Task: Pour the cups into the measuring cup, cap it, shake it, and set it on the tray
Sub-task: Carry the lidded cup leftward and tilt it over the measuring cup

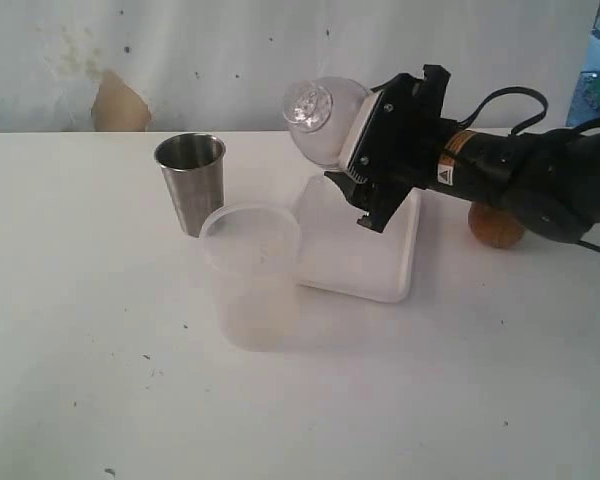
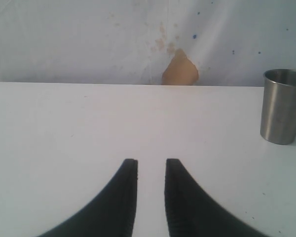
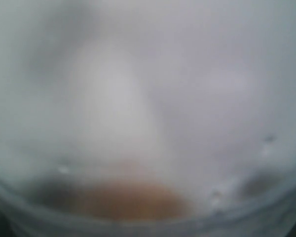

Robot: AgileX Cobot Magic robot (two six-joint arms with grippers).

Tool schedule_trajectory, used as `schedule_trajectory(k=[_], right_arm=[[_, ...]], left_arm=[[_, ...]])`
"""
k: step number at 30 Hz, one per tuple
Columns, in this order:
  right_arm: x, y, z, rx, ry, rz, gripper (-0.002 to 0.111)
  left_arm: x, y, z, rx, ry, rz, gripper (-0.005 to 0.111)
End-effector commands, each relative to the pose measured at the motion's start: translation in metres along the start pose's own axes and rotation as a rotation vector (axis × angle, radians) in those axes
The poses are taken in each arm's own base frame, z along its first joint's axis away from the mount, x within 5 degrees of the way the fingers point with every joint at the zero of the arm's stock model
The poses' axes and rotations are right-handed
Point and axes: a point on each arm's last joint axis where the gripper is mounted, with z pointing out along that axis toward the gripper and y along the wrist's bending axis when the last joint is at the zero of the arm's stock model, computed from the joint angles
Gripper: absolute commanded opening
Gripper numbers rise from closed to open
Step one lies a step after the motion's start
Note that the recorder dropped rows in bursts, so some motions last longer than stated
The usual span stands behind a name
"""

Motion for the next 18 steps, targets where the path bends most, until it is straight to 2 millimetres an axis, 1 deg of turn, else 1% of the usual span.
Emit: schedule_trajectory(k=[1,8,18], right_arm=[[-0.014,-0.009,-0.002,0.040,-0.064,-0.024,0.000],[-0.024,-0.002,0.001,0.023,-0.092,-0.111,0.000],[-0.023,0.002,0.002,-0.002,-0.057,-0.188,0.000]], left_arm=[[0.001,0.000,0.000,0.003,-0.002,-0.010,0.021],[0.001,0.000,0.000,0.003,-0.002,-0.010,0.021],[0.001,0.000,0.000,0.003,-0.002,-0.010,0.021]])
